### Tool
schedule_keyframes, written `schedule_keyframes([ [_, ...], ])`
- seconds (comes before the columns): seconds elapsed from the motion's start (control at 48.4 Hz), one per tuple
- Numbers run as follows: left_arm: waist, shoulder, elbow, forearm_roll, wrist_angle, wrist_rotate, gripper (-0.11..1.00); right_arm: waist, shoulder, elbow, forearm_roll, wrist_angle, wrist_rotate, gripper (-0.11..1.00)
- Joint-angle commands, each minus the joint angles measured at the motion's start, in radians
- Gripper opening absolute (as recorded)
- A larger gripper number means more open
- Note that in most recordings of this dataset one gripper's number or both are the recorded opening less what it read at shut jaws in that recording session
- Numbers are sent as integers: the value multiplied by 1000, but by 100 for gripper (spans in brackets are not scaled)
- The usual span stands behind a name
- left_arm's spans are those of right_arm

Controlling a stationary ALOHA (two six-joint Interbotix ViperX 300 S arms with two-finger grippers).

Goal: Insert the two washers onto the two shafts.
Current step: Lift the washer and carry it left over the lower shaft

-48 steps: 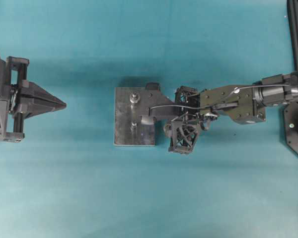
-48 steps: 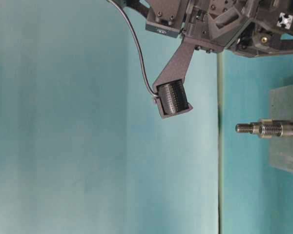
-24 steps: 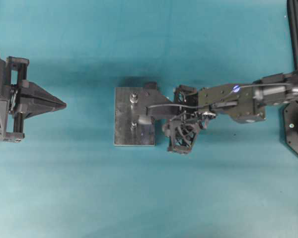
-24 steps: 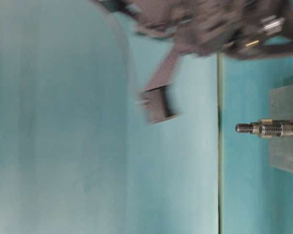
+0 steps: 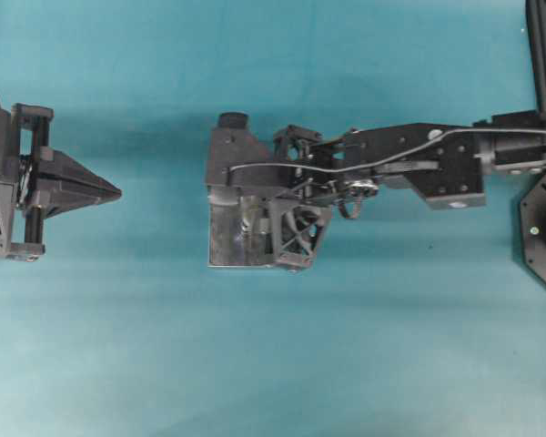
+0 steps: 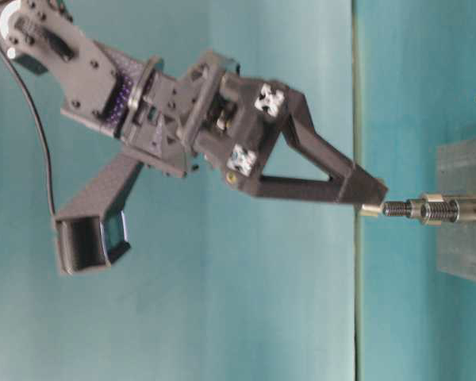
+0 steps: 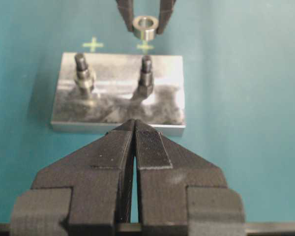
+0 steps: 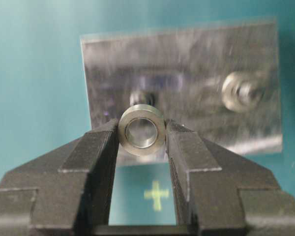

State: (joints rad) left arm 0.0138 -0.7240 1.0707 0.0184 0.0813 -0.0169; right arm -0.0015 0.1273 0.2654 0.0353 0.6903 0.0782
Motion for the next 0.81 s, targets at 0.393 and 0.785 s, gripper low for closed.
schedule_keyframes([
  [0.393, 0, -3, -11, 3, -9, -3, 0, 9, 28, -52, -2, 0, -15, 33],
  [0.785, 0, -5, -11, 3, -9, -3, 0, 9, 60, -61, -2, 25, -17, 33],
])
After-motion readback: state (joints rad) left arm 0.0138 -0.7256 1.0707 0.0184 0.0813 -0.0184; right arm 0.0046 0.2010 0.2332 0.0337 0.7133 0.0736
